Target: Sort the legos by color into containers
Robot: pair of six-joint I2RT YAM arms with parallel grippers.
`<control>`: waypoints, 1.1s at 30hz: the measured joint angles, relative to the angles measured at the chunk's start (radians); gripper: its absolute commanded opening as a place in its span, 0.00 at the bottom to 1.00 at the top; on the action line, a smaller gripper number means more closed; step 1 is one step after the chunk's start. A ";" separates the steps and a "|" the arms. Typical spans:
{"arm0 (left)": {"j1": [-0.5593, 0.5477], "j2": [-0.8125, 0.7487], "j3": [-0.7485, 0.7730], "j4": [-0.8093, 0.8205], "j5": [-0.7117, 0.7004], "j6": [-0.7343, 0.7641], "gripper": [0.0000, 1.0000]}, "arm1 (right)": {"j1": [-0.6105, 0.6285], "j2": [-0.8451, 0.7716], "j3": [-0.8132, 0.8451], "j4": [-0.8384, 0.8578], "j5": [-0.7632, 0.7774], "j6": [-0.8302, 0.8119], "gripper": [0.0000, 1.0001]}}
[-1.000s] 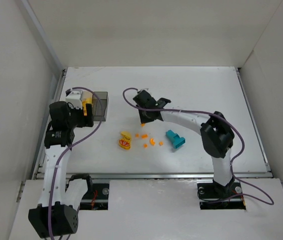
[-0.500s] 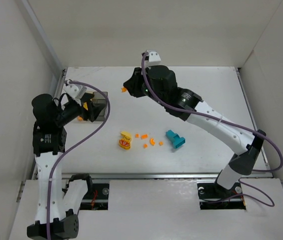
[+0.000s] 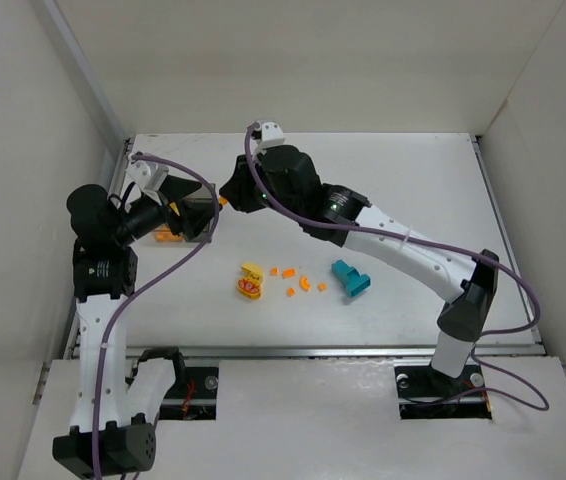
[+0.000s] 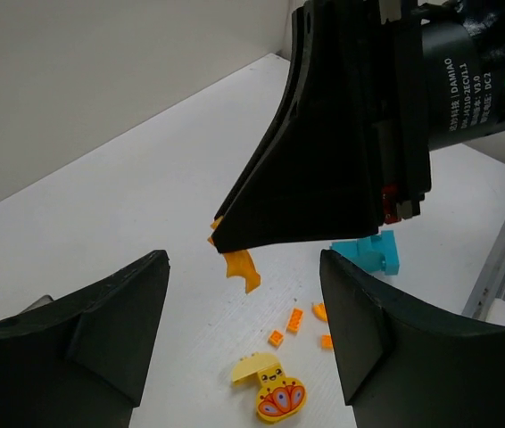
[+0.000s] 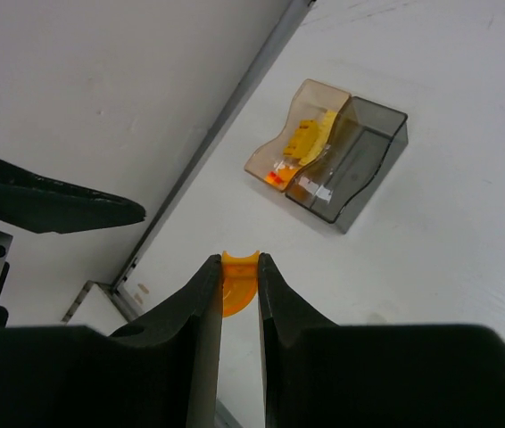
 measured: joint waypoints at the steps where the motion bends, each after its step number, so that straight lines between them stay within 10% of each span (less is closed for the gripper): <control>1: 0.000 0.001 0.000 0.000 0.004 -0.003 0.63 | 0.007 0.003 0.003 0.000 -0.002 0.002 0.00; 11: -0.008 0.051 -0.004 -0.050 -0.041 -0.011 0.54 | 0.034 0.014 0.046 0.002 -0.006 0.006 0.00; 19: -0.015 0.056 -0.004 -0.065 -0.048 -0.034 0.32 | 0.035 0.015 0.047 0.004 -0.005 0.005 0.00; 24: -0.018 0.055 -0.004 -0.060 -0.049 -0.074 0.00 | 0.039 0.017 0.047 0.012 0.008 0.001 0.00; 33: -0.018 0.046 -0.013 -0.060 -0.078 -0.088 0.00 | 0.044 0.020 0.047 0.016 0.016 -0.008 0.00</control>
